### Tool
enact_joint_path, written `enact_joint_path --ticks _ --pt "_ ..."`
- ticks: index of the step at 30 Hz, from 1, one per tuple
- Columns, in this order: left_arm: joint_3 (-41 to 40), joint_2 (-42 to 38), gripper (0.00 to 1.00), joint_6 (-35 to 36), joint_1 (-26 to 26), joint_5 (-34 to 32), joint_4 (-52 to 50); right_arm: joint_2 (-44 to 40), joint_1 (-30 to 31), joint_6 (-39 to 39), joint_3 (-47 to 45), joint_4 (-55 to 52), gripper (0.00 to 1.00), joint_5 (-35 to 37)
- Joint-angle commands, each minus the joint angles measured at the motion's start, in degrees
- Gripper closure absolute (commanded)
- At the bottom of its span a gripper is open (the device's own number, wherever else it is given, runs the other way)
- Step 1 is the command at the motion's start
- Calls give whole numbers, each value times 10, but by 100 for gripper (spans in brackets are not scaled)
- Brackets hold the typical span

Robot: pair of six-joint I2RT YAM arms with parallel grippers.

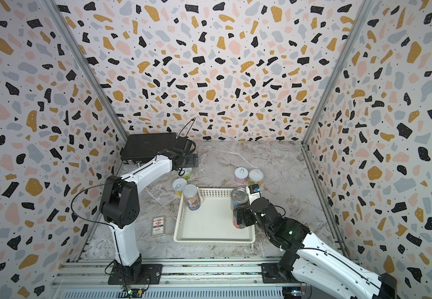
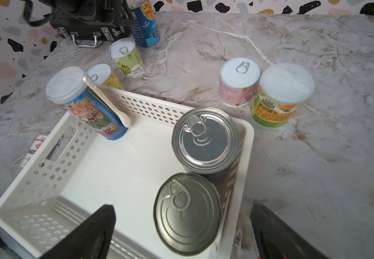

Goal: Put the canned food in the basket
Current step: Pick up the canned food from the center of the board.

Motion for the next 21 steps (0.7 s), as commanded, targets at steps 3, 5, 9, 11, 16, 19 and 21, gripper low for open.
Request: enact_joint_path --ticks 3,5,9,11,16,19,21 --pt "43 29 0 22 4 -57 22 -18 -2 15 31 -18 0 -32" --pt "57 45 0 26 8 -62 25 -22 -1 18 30 -15 0 -45" --pt "112 90 0 30 20 -47 8 -23 -1 24 35 -16 0 -68" --pt "132 108 0 35 22 -40 6 -25 -1 28 34 -15 0 -76" --pt "165 145 0 31 28 -41 5 -30 -1 34 32 -14 0 -93" --pt "176 160 0 27 34 -41 6 -34 -1 37 31 -13 0 -99" --pt "188 170 0 26 38 -34 7 -35 -1 39 30 -11 0 -105"
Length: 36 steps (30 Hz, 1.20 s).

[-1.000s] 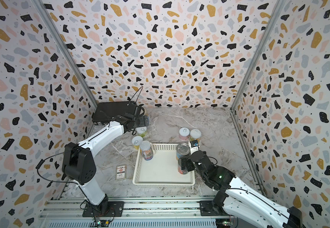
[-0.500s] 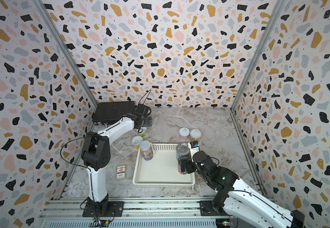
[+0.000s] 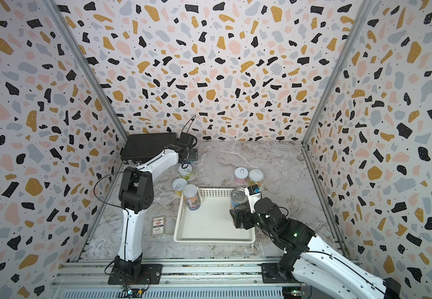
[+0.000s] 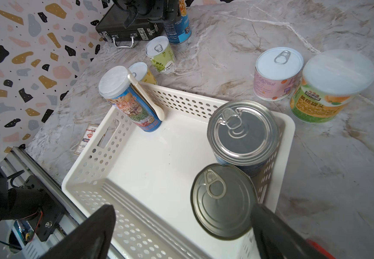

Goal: Put the canned food in the basket
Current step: Pick up the canned food from the center of the board.

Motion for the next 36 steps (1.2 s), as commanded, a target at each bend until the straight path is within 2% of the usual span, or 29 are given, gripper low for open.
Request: enact_joint_path --ticks 1,11,27,36 --pt "32 15 0 0 7 3 6 -10 -1 9 20 -5 0 -15" --pt "96 58 0 2 23 20 7 -6 -1 5 19 -4 0 -13" --pt "145 85 0 26 31 22 17 18 -1 4 20 3 0 -14" --pt "140 88 15 34 32 33 20 28 -1 5 21 8 0 -18"
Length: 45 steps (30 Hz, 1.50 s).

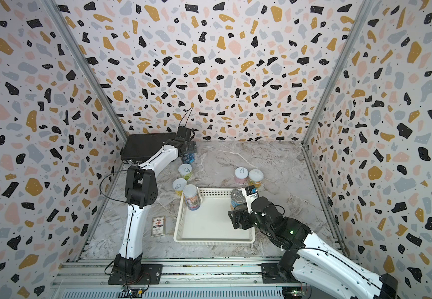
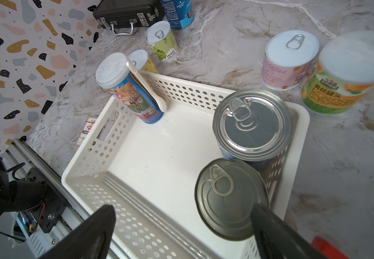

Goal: Put the canned food in the basket
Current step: Pick up the canned food from the center of the board.

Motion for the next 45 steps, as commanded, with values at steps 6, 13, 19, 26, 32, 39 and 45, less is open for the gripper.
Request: enact_joint_path --ticks 6,13,19,26,32,39,45 --pt "7 7 31 15 4 16 11 0 -1 2 20 7 0 0" --pt "4 -24 38 7 4 35 7 0 -1 2 20 8 0 -1" --pt "7 -67 40 3 5 37 -9 0 -1 2 20 7 0 -1" --pt "-4 -119 44 0 4 44 -28 -1 -2 3 21 7 0 -2" --pt "-36 -167 48 -4 -1 40 -43 -11 -1 3 21 2 0 4" --pt "-88 -238 48 -11 -5 35 -59 -25 -1 3 22 -1 0 13" --pt "-118 -292 51 -35 -14 31 -101 -40 -1 0 20 -8 0 29"
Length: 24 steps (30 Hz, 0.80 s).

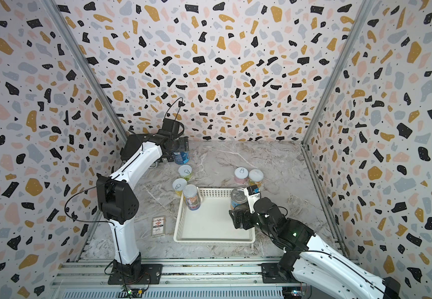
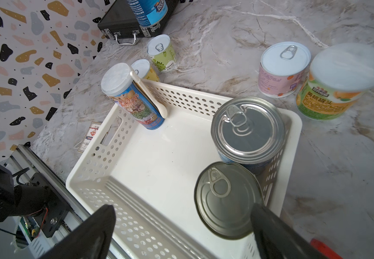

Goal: Put the canned food in the basket
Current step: Pick up the canned food from the center of the board, then place the canned food in the basket.

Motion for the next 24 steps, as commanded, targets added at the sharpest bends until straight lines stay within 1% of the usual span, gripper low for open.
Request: enact_joint_path --ticks 1,7,9,11,19,24 --pt "-8 -68 51 -22 -9 -12 27 -16 -1 -1 20 -8 0 20" --pt "-29 -128 51 -42 -26 -20 -28 -25 -1 -9 18 -14 0 51" --pt "-13 -136 51 -42 -30 -7 -67 -26 -1 -12 17 -14 0 64" --pt "1 -148 51 -41 -40 -15 -107 -26 -1 -14 17 -15 0 76" --pt "-39 -263 51 -38 -66 -17 -168 -24 -1 -22 12 -14 0 105" --pt "-54 -321 51 -49 -98 -24 -217 -24 -1 -25 9 -18 0 122"
